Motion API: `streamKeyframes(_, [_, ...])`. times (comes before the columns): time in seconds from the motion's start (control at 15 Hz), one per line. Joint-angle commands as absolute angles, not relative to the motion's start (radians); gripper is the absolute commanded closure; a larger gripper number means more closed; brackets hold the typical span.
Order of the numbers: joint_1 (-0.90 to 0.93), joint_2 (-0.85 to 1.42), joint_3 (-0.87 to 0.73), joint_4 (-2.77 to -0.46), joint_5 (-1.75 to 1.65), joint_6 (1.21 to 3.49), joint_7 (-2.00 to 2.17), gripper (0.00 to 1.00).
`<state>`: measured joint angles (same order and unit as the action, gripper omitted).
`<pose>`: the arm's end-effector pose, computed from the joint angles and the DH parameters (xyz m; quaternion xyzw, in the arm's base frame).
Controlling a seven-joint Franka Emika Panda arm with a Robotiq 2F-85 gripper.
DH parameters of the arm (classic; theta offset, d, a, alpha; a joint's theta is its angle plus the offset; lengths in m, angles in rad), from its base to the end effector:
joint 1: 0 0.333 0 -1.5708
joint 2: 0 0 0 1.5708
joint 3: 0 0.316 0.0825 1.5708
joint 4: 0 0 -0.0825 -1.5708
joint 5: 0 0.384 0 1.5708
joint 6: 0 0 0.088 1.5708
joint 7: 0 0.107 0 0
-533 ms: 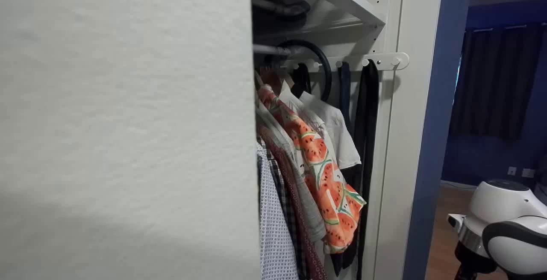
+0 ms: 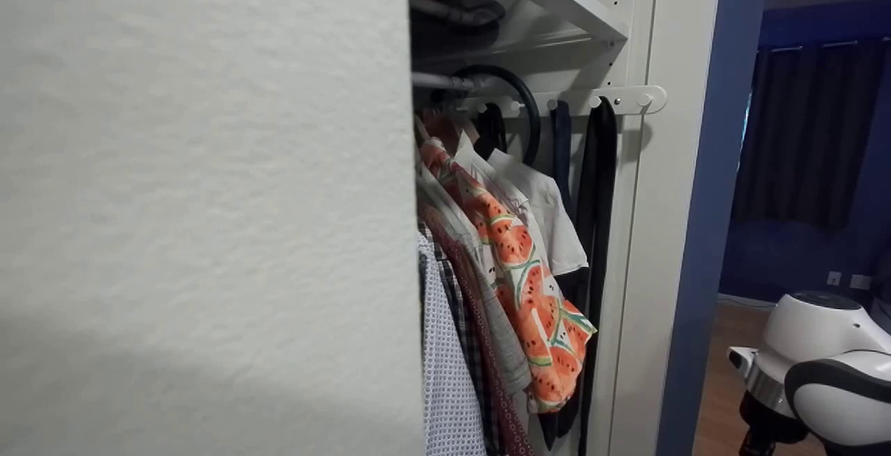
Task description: Hang two shirts on the first and second hooks, respectively
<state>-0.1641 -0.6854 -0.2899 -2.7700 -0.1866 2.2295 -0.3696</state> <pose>0.3098 -0.1495 0.4108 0.9971 0.0358 0.0665 0.0120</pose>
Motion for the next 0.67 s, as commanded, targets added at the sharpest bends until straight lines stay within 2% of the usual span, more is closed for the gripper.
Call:
streamKeyframes(0.0, [-0.152,-0.801,-0.227,-2.763,-0.196,2.265,-0.365,0.0])
streamKeyframes(0.33, [-0.057,-0.94,-0.074,-2.648,-0.211,2.187,-0.357,0.0])
streamKeyframes(0.6, [0.022,-0.938,-0.015,-2.573,-0.252,2.265,-0.38,0.0])
